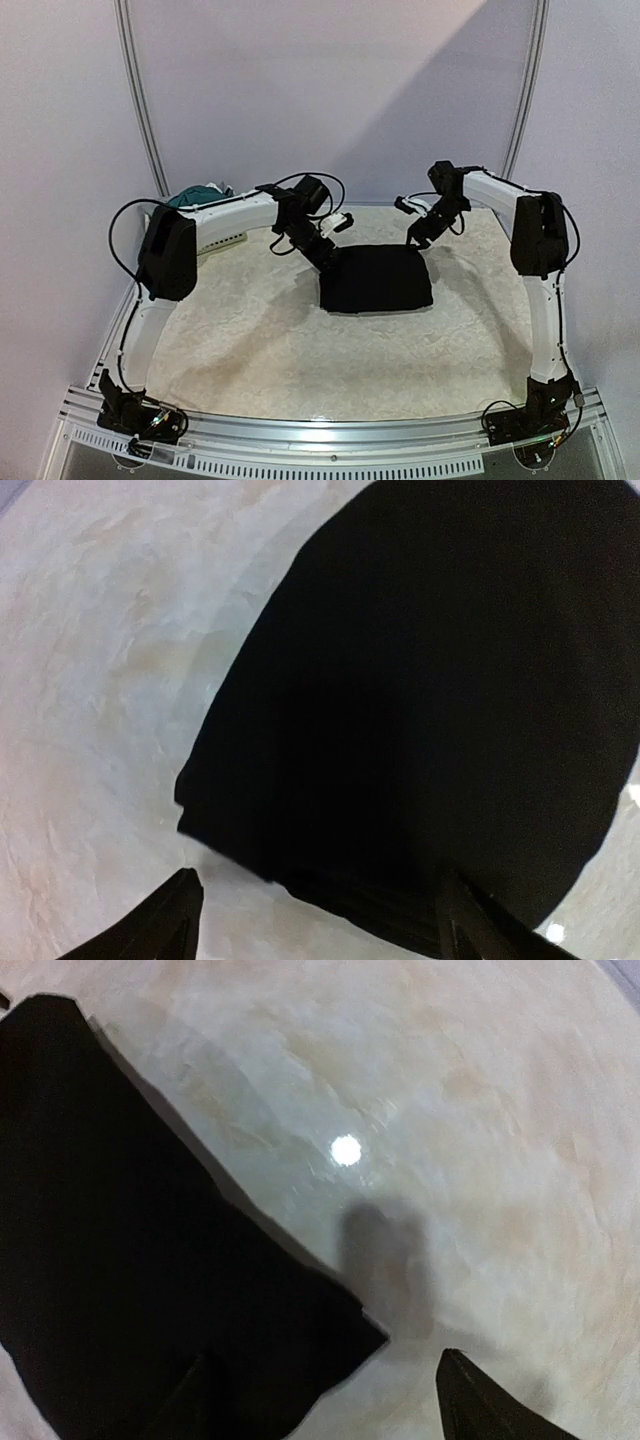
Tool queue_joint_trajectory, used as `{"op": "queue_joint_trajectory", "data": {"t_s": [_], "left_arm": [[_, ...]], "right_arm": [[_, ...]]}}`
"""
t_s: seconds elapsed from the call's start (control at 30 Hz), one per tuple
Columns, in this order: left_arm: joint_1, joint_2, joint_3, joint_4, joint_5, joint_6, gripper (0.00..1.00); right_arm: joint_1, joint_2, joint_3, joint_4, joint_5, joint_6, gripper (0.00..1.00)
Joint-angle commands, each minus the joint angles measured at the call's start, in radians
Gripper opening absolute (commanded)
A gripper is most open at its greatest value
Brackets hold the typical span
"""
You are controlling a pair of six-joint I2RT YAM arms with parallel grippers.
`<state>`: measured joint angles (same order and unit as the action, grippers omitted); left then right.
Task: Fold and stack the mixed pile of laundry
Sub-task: Fold the 1/3-rectangle-folded trousers at the center of the board, then adjust the square-folded trousers at the center of the board.
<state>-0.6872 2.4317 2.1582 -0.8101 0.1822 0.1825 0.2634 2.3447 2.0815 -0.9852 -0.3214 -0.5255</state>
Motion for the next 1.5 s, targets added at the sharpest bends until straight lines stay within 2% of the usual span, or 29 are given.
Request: {"op": "queue_joint_trajectory", "data": {"t_s": [0.0,0.1,0.23,0.33,0.43,0.6,0.67,0.73,0.9,1.03,1.2,1.33,1.47], "left_arm": [[-0.030,-0.316,-0.282,0.314,-0.115,-0.155,0.83],[-0.041,-0.411,-0.396,0.414,-0.137,-0.240,0.83],[-0.063,-0.418,-0.434,0.483,-0.081,-0.298,0.83],[-0.072,-0.362,-0.420,0.524,-0.044,-0.368,0.80],[-0.070,-0.313,-0.455,0.654,0.022,-0.511,0.74],[-0.027,-0.208,-0.575,1.049,0.138,-0.853,0.59],[-0.007,-0.160,-0.607,1.147,0.165,-0.967,0.53],[0.008,-0.121,-0.636,1.204,0.161,-1.040,0.52],[0.032,-0.033,-0.649,1.209,0.165,-1.120,0.50],[0.035,-0.026,-0.661,1.245,0.171,-1.133,0.50],[0.035,-0.124,-0.675,1.277,0.199,-1.072,0.56],[0.029,-0.262,-0.688,1.175,0.175,-0.940,0.61],[0.014,-0.391,-0.717,0.973,0.087,-0.778,0.64]], "right_arm": [[-0.033,-0.317,-0.209,0.130,-0.057,0.158,0.86],[-0.034,-0.444,-0.334,0.145,-0.087,0.203,0.91],[-0.038,-0.462,-0.421,0.116,-0.177,0.238,0.92],[-0.038,-0.434,-0.450,0.114,-0.279,0.238,0.83],[-0.036,-0.401,-0.465,0.149,-0.459,0.250,0.74],[-0.037,-0.229,-0.399,0.179,-0.649,0.353,0.66],[-0.038,-0.162,-0.363,0.187,-0.624,0.386,0.65],[-0.040,-0.095,-0.344,0.194,-0.564,0.421,0.65],[-0.046,0.021,-0.335,0.184,-0.501,0.484,0.65],[-0.046,0.037,-0.342,0.151,-0.493,0.463,0.68],[-0.061,-0.103,-0.371,0.109,-0.478,0.394,0.74],[-0.072,-0.268,-0.422,0.119,-0.431,0.368,0.81],[-0.072,-0.348,-0.474,0.114,-0.386,0.350,0.84]]}}
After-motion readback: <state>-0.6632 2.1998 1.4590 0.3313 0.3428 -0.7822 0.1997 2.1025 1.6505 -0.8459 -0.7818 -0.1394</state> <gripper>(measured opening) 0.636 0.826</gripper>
